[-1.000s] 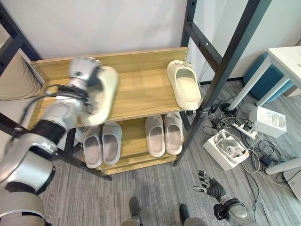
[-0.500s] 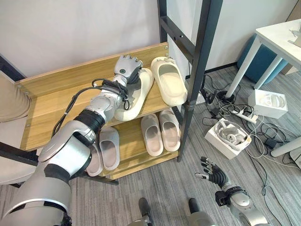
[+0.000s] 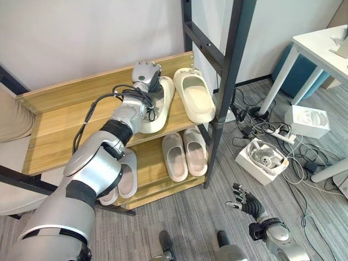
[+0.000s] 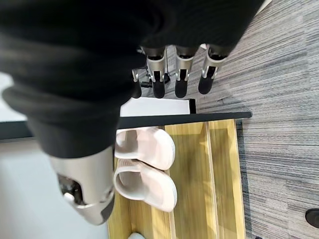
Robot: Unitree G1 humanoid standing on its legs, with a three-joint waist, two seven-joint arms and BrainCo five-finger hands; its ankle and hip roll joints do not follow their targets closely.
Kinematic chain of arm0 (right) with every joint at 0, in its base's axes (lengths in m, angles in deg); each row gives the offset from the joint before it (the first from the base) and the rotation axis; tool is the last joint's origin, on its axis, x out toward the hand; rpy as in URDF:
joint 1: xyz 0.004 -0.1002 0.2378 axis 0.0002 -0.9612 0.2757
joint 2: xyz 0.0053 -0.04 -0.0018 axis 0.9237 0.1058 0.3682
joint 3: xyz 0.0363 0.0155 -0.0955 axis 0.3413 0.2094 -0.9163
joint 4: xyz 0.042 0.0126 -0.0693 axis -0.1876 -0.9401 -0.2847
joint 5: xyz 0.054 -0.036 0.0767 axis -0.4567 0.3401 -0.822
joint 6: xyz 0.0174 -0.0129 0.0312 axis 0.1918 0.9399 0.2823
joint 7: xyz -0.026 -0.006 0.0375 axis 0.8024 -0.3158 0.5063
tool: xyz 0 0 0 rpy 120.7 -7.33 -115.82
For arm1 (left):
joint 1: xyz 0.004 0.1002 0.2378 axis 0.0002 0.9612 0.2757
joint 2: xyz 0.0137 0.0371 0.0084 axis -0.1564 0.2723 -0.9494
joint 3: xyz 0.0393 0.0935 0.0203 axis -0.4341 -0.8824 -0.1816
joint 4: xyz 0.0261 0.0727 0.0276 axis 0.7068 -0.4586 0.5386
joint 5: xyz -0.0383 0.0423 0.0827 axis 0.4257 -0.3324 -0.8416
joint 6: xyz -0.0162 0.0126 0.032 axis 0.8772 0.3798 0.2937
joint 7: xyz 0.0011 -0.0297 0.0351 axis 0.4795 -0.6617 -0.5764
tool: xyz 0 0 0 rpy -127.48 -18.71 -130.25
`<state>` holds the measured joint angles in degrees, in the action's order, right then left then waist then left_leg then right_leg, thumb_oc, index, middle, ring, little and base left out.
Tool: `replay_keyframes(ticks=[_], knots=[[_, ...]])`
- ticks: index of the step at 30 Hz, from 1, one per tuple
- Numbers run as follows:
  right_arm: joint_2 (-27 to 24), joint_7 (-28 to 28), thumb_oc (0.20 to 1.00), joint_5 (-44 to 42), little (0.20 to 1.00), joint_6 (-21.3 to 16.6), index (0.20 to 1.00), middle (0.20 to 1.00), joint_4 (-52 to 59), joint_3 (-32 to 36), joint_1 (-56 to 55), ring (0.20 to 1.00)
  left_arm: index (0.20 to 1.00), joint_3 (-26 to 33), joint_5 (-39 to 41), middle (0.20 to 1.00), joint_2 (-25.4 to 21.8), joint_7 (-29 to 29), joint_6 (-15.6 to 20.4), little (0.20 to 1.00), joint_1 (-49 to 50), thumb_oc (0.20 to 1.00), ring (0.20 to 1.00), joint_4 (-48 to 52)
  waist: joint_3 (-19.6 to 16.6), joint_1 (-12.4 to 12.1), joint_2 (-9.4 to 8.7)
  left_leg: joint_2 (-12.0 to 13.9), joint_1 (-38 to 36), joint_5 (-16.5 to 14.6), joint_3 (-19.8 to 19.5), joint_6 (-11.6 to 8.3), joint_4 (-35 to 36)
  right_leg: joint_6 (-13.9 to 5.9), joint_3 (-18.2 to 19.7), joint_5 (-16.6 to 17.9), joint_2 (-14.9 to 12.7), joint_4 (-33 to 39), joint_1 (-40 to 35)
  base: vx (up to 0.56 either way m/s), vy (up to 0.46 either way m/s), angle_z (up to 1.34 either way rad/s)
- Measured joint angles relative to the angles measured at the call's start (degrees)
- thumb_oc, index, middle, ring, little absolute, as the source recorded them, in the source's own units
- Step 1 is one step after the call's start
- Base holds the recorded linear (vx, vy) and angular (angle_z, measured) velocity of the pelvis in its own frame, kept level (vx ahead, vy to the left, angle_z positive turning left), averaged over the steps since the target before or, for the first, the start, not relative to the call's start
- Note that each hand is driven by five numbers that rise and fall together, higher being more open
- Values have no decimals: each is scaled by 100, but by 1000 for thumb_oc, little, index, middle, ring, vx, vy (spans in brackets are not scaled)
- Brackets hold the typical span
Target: Arrange the slippers neatly on the shoe rack.
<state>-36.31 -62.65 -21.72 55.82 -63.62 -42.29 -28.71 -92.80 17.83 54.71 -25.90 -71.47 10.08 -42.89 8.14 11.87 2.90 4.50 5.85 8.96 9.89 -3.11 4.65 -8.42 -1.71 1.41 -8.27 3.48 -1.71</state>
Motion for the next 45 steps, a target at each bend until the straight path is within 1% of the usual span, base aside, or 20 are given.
replay_keyframes(ticks=[2,5,6,8,10,12,14,16,17,20,23,25,26,29,31,33,41,43,45], knots=[[21,22,1000,0,1000,14,1000,1000,-23,-68,38,1000,1000,197,38,1000,-26,3,12,1000,51,1000,1000,772,-7,-86,-17,-17,3,3,-47,4,0,-2,-51,-2,-1,-1,-27,-3,5,11],[86,22,1000,0,1000,24,1000,1000,-45,-127,86,1000,1000,254,37,1000,-176,12,32,1000,166,1000,1000,1929,-45,-128,-76,-30,5,7,-169,8,0,-11,-176,-25,1,7,-102,-5,7,18],[109,22,1000,0,1000,35,1000,1000,-46,-133,95,1000,1000,251,35,1000,-169,32,86,1000,169,1000,1000,2074,-85,-142,-105,-30,-7,7,-177,8,0,-15,-188,-41,1,6,-92,-5,19,15],[168,24,1000,1,1000,41,1000,1000,-46,-125,161,1000,1000,335,44,1000,-218,31,80,1000,193,1000,1000,2205,-165,-180,-144,-36,-3,7,-198,8,0,-15,-210,-47,-2,7,-109,4,9,5],[208,27,1000,2,1000,87,1000,1000,-63,-129,182,1000,1000,662,45,1000,-278,69,71,1000,296,1000,1000,2617,-184,-158,-159,-38,-1,6,-275,9,1,-15,-271,-55,-3,11,-123,-1,5,13],[222,24,1000,3,1000,147,1000,1000,-104,-149,183,1000,1000,710,83,1000,-312,83,76,1000,313,1000,1000,2757,-251,-264,-161,-31,2,6,-305,9,0,-20,-307,-68,-3,9,-141,-8,7,10],[234,23,1000,3,1000,147,1000,1000,-112,-148,184,1000,1000,1054,259,1000,-367,107,142,1000,543,1000,1000,3252,-265,-298,-153,-34,2,6,-316,9,0,-27,-311,-74,-3,9,-144,0,2,2],[236,23,1000,5,1000,151,1000,1000,-115,-154,188,1000,1000,1094,278,1000,-379,131,174,1000,577,1000,1000,3283,-269,-355,-147,-43,4,11,-338,13,0,-26,-324,-74,-2,9,-162,-1,1,5],[257,23,1000,7,1000,169,1000,1000,-205,-156,182,1000,1000,1430,486,1000,-390,154,284,1000,1118,1000,1000,3775,-327,-389,-128,-46,-1,11,-349,13,0,-28,-334,-76,-5,31,-181,-4,3,4],[259,17,1000,7,1000,237,1000,1000,-268,-153,148,1000,1000,1440,486,1000,-436,113,322,1000,1590,1000,1000,3669,-349,-410,-115,-47,0,13,-407,10,0,-27,-421,-74,-3,91,-237,-6,6,9],[259,16,1000,8,1000,251,1000,1000,-268,-153,134,1000,1000,1428,486,1000,-465,10,301,1000,1820,1000,1000,3420,-349,-418,-115,-49,12,20,-441,8,0,-23,-452,-72,2,99,-248,1,-1,7],[262,16,1000,9,1000,252,1000,1000,-270,-150,122,1000,1000,1451,494,1000,-491,-15,315,1000,1959,1000,1000,3452,-349,-453,-118,-55,14,21,-453,7,0,-16,-459,-67,1,103,-258,0,0,0],[278,16,1000,9,1000,252,1000,1000,-270,-142,110,1000,1000,1552,520,1000,-491,-38,326,1000,2098,1000,1000,3548,-349,-449,-117,-54,12,21,-453,7,0,-16,-460,-67,1,108,-260,0,0,0],[312,21,1000,12,1000,256,1000,1000,-290,-134,62,1000,1000,1783,819,1000,-482,-88,395,1000,2390,1000,1000,3846,-350,-459,-118,-57,5,21,-456,7,0,-17,-464,-69,1,114,-279,2,2,1],[355,20,1000,12,1000,256,1000,1000,-315,-128,60,1000,1000,1823,997,1000,-471,-98,452,1000,2551,1000,1000,3982,-351,-451,-121,-58,-7,21,-467,7,0,-15,-469,-76,1,116,-296,2,0,4],[358,19,1000,13,1000,256,1000,1000,-315,-131,68,1000,1000,1822,1140,1000,-474,-147,474,1000,2551,1000,1000,3981,-353,-497,-122,-59,-9,21,-472,7,0,-24,-470,-83,1,116,-302,0,0,0],[367,19,1000,12,1000,256,1000,1000,-315,-133,71,1000,1000,1824,1192,1000,-455,-151,502,1000,2547,1000,1000,4016,-354,-498,-123,-59,-9,24,-482,7,0,-21,-481,-80,1,116,-303,0,0,0],[372,17,1000,12,1000,256,1000,1000,-318,-134,73,1000,1000,1855,1267,1000,-455,-50,572,1000,2547,1000,1000,4316,-353,-498,-123,-60,-9,27,-483,3,0,-19,-487,-79,1,116,-305,0,0,0],[380,16,1000,13,1000,255,1000,1000,-321,-146,89,1000,1000,2130,1265,1000,-458,99,651,1000,2511,1000,1000,4854,-354,-499,-122,-62,-17,27,-481,3,0,-16,-487,-77,1,116,-314,0,0,0]])
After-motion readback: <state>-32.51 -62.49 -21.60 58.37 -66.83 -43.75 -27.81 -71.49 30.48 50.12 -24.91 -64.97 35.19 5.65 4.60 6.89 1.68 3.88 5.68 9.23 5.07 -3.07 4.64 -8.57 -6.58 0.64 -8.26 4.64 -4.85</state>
